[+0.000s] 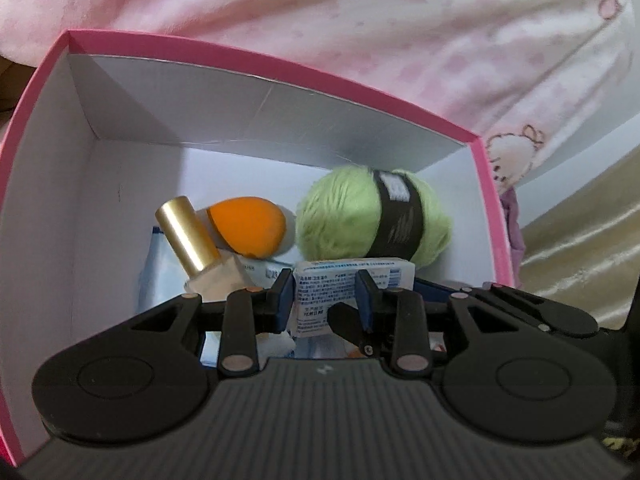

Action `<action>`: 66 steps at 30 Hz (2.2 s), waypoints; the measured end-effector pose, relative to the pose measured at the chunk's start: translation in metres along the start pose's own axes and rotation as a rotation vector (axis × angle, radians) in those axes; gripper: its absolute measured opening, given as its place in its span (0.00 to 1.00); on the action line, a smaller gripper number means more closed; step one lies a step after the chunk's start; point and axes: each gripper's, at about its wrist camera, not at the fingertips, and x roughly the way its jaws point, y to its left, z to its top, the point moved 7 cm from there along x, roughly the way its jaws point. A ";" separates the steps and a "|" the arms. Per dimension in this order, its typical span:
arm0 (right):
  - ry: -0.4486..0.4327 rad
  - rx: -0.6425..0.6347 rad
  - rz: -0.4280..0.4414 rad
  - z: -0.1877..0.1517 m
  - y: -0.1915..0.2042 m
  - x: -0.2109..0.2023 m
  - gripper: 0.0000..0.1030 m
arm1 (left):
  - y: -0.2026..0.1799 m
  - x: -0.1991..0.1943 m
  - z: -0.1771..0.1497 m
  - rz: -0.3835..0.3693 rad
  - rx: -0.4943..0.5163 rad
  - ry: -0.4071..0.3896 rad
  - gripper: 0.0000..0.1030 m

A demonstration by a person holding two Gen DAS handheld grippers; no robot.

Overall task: Organize objects
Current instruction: 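Carry the soap box with the left gripper into the pink box, then open the left gripper to release the soap box and withdraw, then move the left gripper to the lilac plush toy on the bed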

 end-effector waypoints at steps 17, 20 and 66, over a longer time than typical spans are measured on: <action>-0.101 -0.118 0.014 -0.018 0.013 -0.042 0.64 | -0.019 -0.036 -0.004 0.136 0.156 -0.075 0.51; -0.126 -0.127 0.040 -0.027 0.014 -0.067 0.64 | -0.026 -0.057 -0.009 0.153 0.184 -0.060 0.52; -0.182 -0.252 0.133 -0.205 0.025 -0.215 0.92 | -0.082 -0.167 -0.193 0.157 0.461 0.015 0.91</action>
